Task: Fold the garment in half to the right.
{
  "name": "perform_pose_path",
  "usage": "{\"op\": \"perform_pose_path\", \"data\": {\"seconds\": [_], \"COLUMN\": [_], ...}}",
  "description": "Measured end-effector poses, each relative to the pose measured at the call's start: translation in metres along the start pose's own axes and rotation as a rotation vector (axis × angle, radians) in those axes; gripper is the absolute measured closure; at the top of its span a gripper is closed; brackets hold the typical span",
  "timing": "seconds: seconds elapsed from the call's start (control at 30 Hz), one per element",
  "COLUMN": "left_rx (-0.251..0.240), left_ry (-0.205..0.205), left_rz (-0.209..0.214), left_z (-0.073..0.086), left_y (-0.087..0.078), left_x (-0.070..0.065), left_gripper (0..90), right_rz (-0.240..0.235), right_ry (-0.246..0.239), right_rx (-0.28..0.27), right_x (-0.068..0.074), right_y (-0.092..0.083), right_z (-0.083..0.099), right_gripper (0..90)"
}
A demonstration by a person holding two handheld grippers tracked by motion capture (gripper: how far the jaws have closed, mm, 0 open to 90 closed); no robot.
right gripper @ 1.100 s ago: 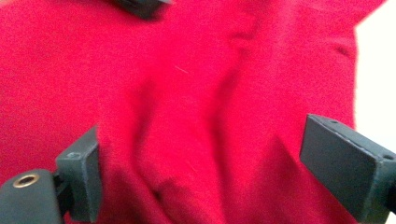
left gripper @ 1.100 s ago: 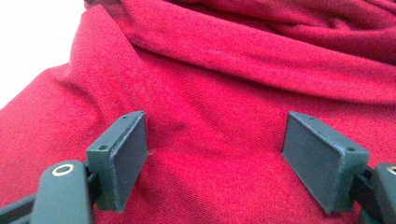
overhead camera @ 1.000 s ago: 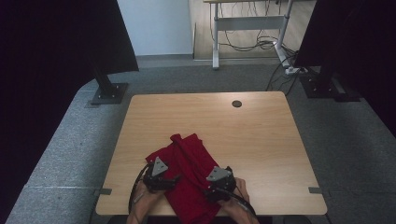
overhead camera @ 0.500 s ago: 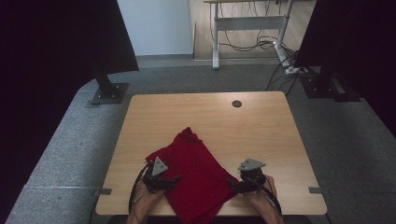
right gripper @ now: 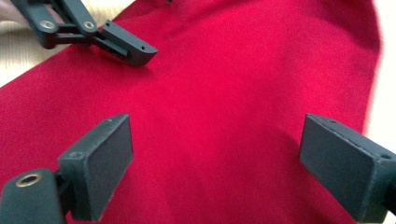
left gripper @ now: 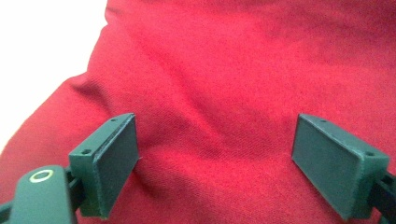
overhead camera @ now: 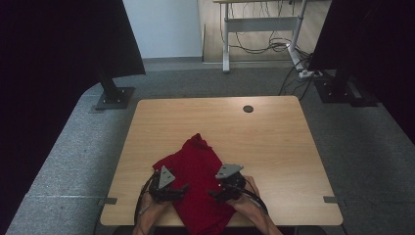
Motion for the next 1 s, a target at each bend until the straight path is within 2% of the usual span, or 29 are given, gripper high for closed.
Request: {"op": "perform_pose_path", "data": {"seconds": [0.03,0.07,0.1,0.13,0.2,0.23,0.27,0.3,0.37,0.43,0.47,0.53,0.6,0.63,0.67,0.73,0.77,0.8,0.83,0.87,0.9,0.93,0.97,1.0], "left_rx": [0.0,-0.002,0.003,0.01,0.012,0.012,0.012,0.011,0.004,0.004,-0.003,-0.001,-0.001,0.007,0.007,0.012,0.012,0.026,0.047,0.047,0.098,0.098,0.126,0.124], "left_ry": [0.0,-0.019,-0.022,-0.022,-0.028,-0.028,-0.045,-0.047,-0.055,-0.055,-0.057,-0.047,-0.047,-0.037,-0.037,-0.042,-0.042,-0.058,-0.058,-0.058,-0.036,-0.036,-0.039,-0.045], "left_rz": [0.0,-0.016,-0.029,-0.037,-0.041,-0.041,-0.05,-0.053,-0.048,-0.048,-0.029,-0.011,-0.011,0.01,0.01,0.027,0.027,0.05,0.063,0.063,0.067,0.067,0.086,0.097], "left_z": [0.0,0.002,0.004,0.005,0.007,0.007,0.008,0.007,0.005,0.005,0.002,0.0,0.0,-0.001,-0.001,0.002,0.002,0.007,0.011,0.011,0.021,0.021,0.028,0.029], "left_y": [0.0,-0.005,-0.005,-0.006,-0.007,-0.007,-0.009,-0.01,-0.012,-0.012,-0.015,-0.019,-0.019,-0.025,-0.025,-0.03,-0.03,-0.033,-0.033,-0.033,-0.029,-0.029,-0.023,-0.021], "left_x": [0.0,0.004,0.005,0.007,0.009,0.009,0.013,0.013,0.012,0.012,0.006,-0.001,-0.001,-0.012,-0.012,-0.019,-0.019,-0.023,-0.025,-0.025,-0.027,-0.027,-0.028,-0.028], "left_gripper": [12.6,12.6,11.2,11.0,10.9,10.9,10.9,10.7,10.4,10.4,10.4,10.4,10.4,10.4,10.2,10.1,10.1,10.1,9.8,9.6,9.6,9.5,9.5,9.2], "right_rz": [-0.006,-0.006,-0.01,-0.002,0.0,-0.002,-0.002,0.017,0.065,0.08,0.08,0.087,0.088,0.088,0.088,0.069,0.069,0.06,0.02,0.02,-0.001,-0.001,-0.043,-0.056], "right_ry": [-0.011,-0.011,-0.045,-0.051,-0.044,-0.024,-0.024,0.002,0.0,0.004,0.004,0.026,0.025,0.025,0.025,-0.006,-0.006,-0.012,-0.024,-0.024,-0.021,-0.021,-0.014,-0.011], "right_rx": [0.004,0.004,0.03,0.05,0.07,0.078,0.078,0.067,0.101,0.122,0.122,0.111,0.098,0.098,0.098,0.031,0.031,0.022,0.007,0.007,0.004,0.004,0.01,0.04], "right_x": [0.0,0.0,-0.001,-0.004,-0.008,-0.012,-0.012,-0.023,-0.03,-0.033,-0.033,-0.039,-0.039,-0.039,-0.039,-0.026,-0.026,-0.023,-0.012,-0.012,-0.007,-0.007,0.001,0.004], "right_y": [0.006,0.006,0.022,0.025,0.028,0.029,0.029,0.025,0.02,0.018,0.018,0.007,0.002,0.002,0.002,-0.024,-0.024,-0.027,-0.033,-0.033,-0.034,-0.034,-0.032,-0.028], "right_z": [-0.002,-0.002,-0.005,-0.002,0.002,0.005,0.005,0.009,0.013,0.016,0.016,0.02,0.019,0.019,0.019,0.01,0.01,0.009,0.009,0.009,0.011,0.011,0.019,0.032], "right_gripper": [9.5,9.3,9.4,9.7,10.1,10.1,10.3,11.5,10.7,10.7,10.4,10.3,10.3,10.2,10.2,10.0,10.0,10.1,10.0,10.0,9.9,9.9,9.7,9.4]}}
Point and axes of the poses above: each handheld gripper's, and its own axes: y roughly forward along the jaws, z roughly out of its underside, x roughly to its left, the point moved 9 cm from there along y, roughly forward along the jaws, and after that the axes turned 1 degree about -z, right-handed, at the moved point
